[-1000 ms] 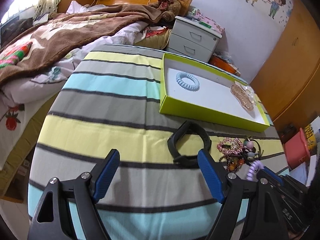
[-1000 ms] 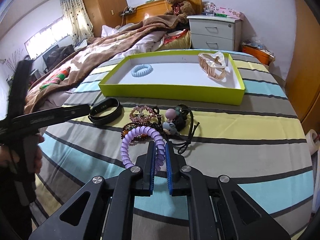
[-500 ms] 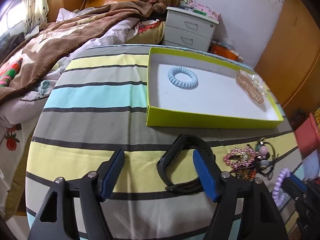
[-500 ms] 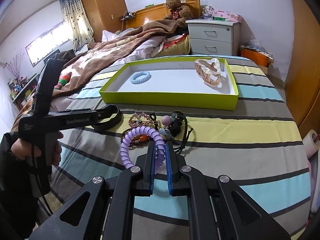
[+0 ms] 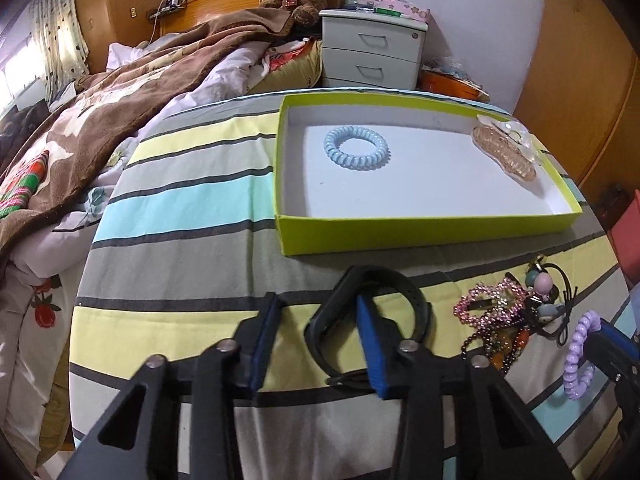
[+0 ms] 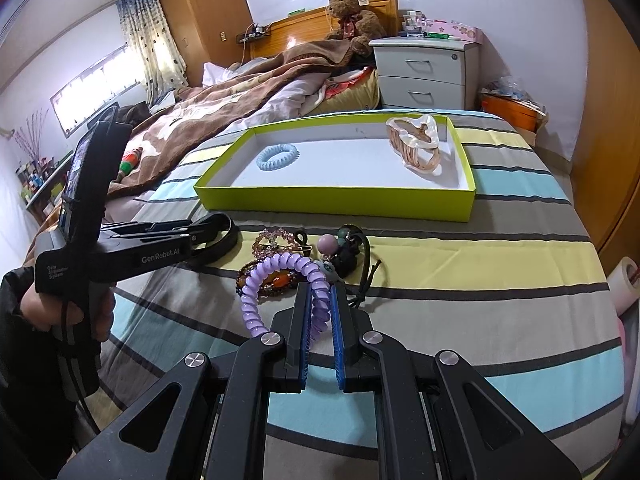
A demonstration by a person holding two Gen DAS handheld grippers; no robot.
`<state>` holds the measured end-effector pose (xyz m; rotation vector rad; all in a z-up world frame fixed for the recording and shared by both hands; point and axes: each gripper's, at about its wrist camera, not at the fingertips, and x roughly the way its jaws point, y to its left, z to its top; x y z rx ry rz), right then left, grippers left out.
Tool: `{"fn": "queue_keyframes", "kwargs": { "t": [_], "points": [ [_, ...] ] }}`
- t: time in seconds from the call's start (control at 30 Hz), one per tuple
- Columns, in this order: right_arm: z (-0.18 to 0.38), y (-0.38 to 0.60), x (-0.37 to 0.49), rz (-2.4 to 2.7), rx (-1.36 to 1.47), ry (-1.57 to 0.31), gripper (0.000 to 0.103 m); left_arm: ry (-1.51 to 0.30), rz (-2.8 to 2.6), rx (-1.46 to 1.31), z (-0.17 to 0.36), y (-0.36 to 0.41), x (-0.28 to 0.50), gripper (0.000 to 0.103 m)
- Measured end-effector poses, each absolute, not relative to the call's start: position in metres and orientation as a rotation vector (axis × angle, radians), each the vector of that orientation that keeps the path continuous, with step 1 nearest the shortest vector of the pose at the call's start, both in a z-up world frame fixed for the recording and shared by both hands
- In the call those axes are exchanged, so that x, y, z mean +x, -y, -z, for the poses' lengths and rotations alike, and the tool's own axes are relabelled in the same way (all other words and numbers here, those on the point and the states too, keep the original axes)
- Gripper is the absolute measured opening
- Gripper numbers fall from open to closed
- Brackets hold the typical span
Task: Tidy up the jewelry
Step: 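Grasp the lilac hair tie with the right tool while the left tool grasps the black watch band, then carry both items into the green box and open both tools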
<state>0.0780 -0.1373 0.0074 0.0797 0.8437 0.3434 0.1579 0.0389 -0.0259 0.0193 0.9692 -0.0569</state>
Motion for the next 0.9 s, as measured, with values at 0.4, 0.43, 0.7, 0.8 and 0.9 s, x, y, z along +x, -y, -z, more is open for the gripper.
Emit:
{"fn": "queue_keyframes", "kwargs": {
  "t": [0.4, 0.43, 0.7, 0.8, 0.9],
  "points": [
    [-0.009, 0.139, 0.076, -0.338, 0.085, -0.835, 0.010, -0.968, 0.067, 0.010, 0.022, -0.036, 0.151, 0.015],
    [-0.010, 0.139, 0.075, -0.338, 0.085, -0.833, 0.010, -0.967, 0.068, 0.003, 0.021, -0.036, 0.150, 0.013],
    [-0.012, 0.140, 0.072, -0.333, 0.086, -0.824, 0.010, -0.943, 0.058, -0.022, 0.014, -0.042, 0.142, 0.013],
    [-0.014, 0.140, 0.070, -0.332, 0.085, -0.817, 0.010, -0.935, 0.059, -0.027, 0.010, -0.044, 0.139, 0.013],
    [-0.017, 0.140, 0.069, -0.331, 0.086, -0.810, 0.010, -0.928, 0.060, -0.035, 0.007, -0.046, 0.135, 0.013]
  ]
}}
